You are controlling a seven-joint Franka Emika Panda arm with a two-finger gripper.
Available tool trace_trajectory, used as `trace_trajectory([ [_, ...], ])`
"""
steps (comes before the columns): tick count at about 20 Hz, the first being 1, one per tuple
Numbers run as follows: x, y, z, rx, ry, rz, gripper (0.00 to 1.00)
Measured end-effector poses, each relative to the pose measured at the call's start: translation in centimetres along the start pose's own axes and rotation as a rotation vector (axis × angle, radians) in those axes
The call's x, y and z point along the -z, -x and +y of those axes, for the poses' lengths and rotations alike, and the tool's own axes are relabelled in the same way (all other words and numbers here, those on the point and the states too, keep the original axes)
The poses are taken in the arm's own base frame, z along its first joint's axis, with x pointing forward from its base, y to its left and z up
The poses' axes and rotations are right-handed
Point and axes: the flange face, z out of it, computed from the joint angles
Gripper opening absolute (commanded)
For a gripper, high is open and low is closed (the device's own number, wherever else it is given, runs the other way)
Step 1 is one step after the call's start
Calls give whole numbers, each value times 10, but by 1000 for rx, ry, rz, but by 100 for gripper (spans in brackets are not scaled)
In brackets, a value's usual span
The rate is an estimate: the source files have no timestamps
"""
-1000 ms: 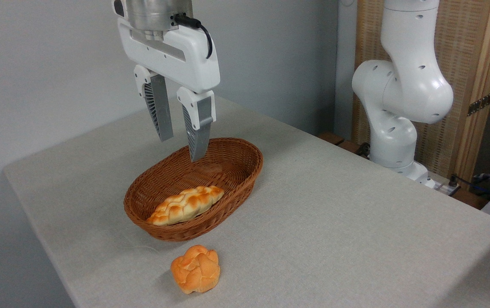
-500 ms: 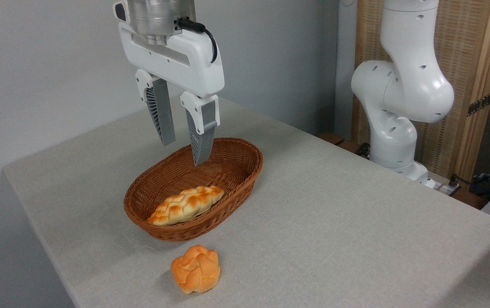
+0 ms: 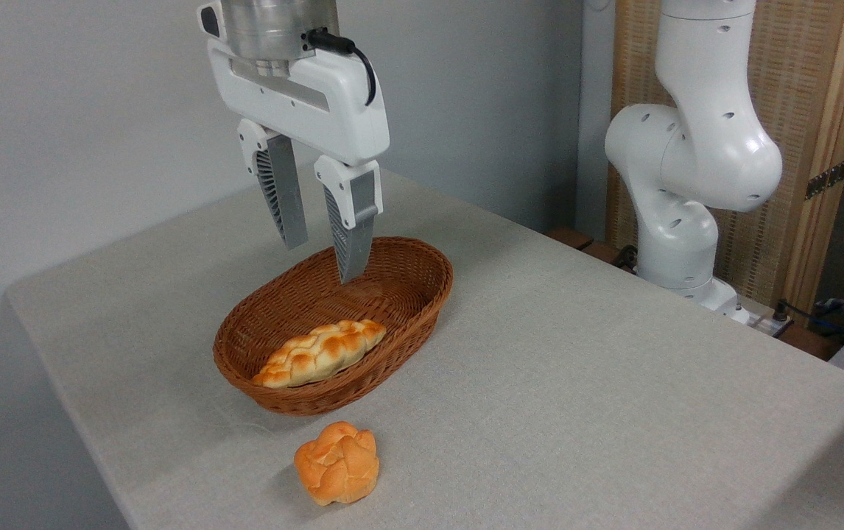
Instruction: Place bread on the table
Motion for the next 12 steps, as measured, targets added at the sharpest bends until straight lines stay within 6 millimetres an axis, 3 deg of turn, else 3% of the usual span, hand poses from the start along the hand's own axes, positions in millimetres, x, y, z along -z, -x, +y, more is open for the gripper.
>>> trace_trajectory([
  [12,4,3,-3,-4,-32,-26,100],
])
